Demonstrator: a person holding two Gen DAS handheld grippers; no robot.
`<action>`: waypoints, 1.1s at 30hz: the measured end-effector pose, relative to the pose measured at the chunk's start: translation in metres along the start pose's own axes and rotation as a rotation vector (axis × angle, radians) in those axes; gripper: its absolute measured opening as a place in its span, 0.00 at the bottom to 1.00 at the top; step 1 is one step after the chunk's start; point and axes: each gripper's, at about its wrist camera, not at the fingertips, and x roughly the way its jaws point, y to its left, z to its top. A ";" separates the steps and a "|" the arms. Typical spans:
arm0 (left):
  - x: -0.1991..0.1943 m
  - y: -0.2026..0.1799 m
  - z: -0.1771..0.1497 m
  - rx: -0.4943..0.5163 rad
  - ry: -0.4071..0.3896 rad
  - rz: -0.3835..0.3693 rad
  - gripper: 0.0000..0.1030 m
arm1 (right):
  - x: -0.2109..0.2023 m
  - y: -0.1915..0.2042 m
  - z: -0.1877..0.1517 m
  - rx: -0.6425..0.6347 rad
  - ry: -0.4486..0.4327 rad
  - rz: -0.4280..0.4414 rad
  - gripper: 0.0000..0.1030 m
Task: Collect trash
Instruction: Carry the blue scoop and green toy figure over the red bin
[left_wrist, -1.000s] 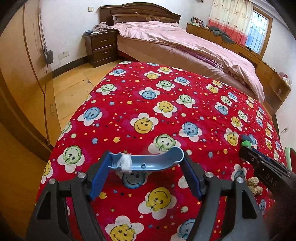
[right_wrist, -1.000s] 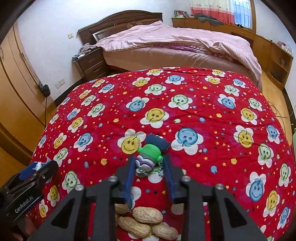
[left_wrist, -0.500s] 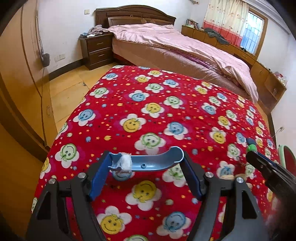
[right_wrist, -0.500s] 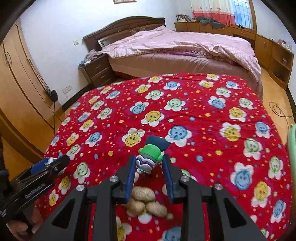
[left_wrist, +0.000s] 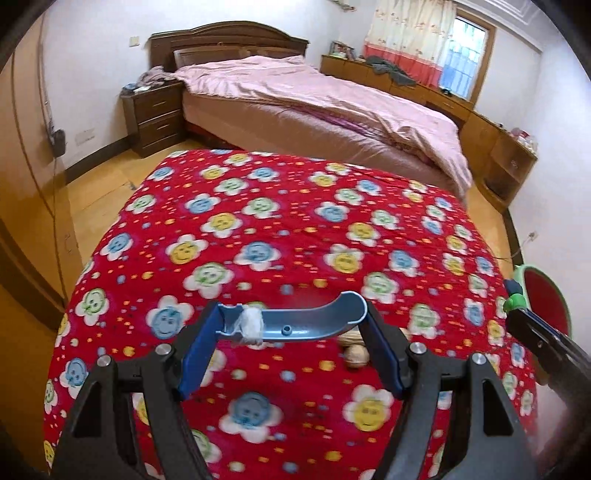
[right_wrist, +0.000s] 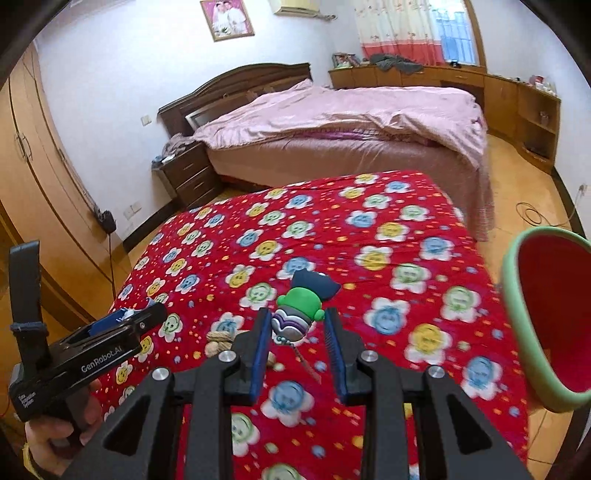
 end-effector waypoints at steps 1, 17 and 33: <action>-0.002 -0.007 0.000 0.011 -0.002 -0.013 0.72 | -0.005 -0.004 -0.001 0.006 -0.006 -0.005 0.31; -0.022 -0.093 0.001 0.175 -0.017 -0.121 0.72 | -0.075 -0.071 -0.012 0.111 -0.113 -0.091 0.31; -0.029 -0.209 -0.005 0.385 -0.042 -0.291 0.72 | -0.124 -0.153 -0.025 0.260 -0.187 -0.221 0.31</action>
